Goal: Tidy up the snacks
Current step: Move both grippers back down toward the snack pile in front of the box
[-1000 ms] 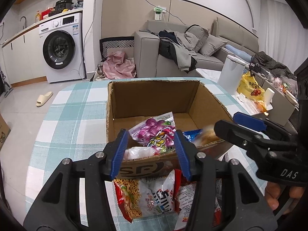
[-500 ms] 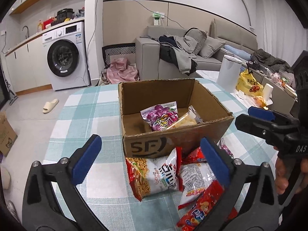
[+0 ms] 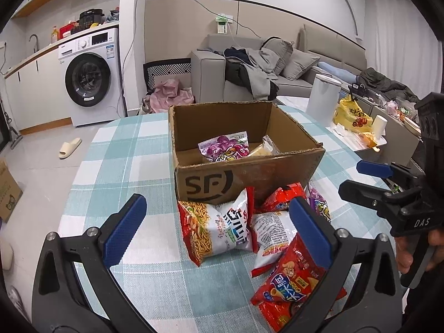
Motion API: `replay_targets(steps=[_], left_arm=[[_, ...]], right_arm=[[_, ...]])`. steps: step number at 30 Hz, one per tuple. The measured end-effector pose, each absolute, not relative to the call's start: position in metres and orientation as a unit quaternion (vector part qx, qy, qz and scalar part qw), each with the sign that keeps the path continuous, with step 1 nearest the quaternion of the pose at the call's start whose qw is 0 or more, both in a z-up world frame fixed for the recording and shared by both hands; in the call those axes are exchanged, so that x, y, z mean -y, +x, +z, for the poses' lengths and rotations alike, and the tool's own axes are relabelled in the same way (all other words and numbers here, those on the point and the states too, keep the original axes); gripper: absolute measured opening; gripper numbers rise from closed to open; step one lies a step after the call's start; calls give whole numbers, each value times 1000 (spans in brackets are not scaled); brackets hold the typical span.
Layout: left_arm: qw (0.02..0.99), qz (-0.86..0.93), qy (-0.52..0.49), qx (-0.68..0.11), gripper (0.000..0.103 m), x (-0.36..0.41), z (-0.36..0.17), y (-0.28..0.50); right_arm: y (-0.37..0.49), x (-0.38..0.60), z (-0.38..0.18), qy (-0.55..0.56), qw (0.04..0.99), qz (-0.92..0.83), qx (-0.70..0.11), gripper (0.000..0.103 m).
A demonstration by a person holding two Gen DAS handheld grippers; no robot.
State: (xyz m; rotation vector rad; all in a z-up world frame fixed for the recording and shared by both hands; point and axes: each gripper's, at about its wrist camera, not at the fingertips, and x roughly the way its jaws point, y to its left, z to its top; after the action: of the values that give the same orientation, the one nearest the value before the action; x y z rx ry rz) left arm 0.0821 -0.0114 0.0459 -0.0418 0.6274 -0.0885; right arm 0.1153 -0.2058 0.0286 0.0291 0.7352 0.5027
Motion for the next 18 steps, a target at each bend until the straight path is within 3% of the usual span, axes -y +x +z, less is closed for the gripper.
replay_targets(steps=[18], left_arm=[[941, -54, -27, -332, 102, 23, 32, 59]], right_arm=[[100, 210, 22, -3, 897, 236, -373, 103]])
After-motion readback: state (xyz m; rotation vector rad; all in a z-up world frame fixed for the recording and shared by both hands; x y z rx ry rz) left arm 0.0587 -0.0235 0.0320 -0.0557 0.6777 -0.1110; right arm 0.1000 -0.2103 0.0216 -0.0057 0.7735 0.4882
